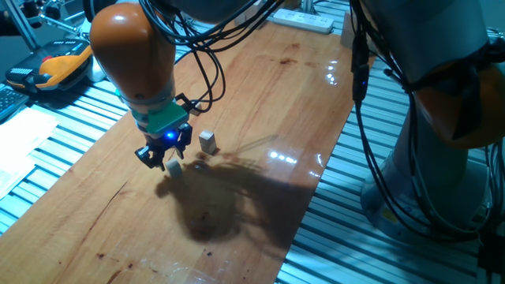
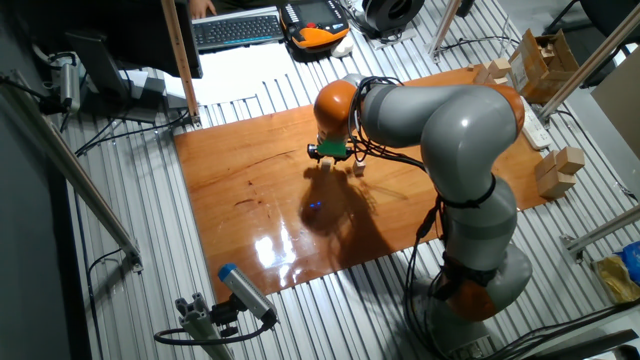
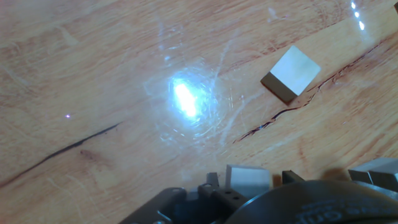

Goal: Stack the blocks in a vertical line of five

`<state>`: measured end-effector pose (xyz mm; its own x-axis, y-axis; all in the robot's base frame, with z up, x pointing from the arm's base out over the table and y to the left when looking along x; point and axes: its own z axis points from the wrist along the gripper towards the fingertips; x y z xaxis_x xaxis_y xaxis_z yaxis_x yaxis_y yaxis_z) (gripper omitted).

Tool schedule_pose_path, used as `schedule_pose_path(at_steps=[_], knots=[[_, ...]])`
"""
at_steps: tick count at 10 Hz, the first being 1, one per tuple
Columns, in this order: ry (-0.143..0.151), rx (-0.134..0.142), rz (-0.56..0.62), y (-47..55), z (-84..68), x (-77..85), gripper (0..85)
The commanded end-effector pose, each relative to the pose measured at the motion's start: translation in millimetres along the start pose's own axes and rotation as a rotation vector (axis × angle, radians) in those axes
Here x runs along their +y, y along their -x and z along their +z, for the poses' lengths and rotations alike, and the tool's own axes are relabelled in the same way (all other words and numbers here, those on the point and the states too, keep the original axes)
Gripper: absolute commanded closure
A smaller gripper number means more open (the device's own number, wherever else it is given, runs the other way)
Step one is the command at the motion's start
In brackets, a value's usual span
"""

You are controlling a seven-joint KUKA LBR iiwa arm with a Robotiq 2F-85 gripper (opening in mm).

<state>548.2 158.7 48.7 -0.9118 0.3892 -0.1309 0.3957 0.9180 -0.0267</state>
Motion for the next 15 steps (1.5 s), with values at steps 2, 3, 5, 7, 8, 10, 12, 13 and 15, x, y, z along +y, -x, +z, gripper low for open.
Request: schedule_pose_path(at_steps=[2, 3, 5, 7, 8, 10, 12, 13, 15], knots=[[-0.003, 0.002, 0.004, 0.1, 2.2, -0.1, 34.0], [-0.003, 0.002, 0.004, 0.2, 3.3, -0.2, 34.0], [-0.003, 0.005, 0.004, -0.4, 4.2, -0.3, 34.0], [-0.002, 0.008, 0.005, -2.5, 6.6, -0.1, 34.0], [-0.003, 0.009, 0.008, -3.7, 8.0, 0.0, 34.0], [-0.003, 0.01, 0.01, -5.2, 9.5, 0.1, 34.0], [-0.005, 0.012, 0.014, -5.2, 9.8, 0.1, 34.0], [-0.007, 0.013, 0.016, -5.1, 9.9, 0.0, 34.0], [-0.004, 0.026, 0.025, -4.5, 9.9, -0.2, 34.0]])
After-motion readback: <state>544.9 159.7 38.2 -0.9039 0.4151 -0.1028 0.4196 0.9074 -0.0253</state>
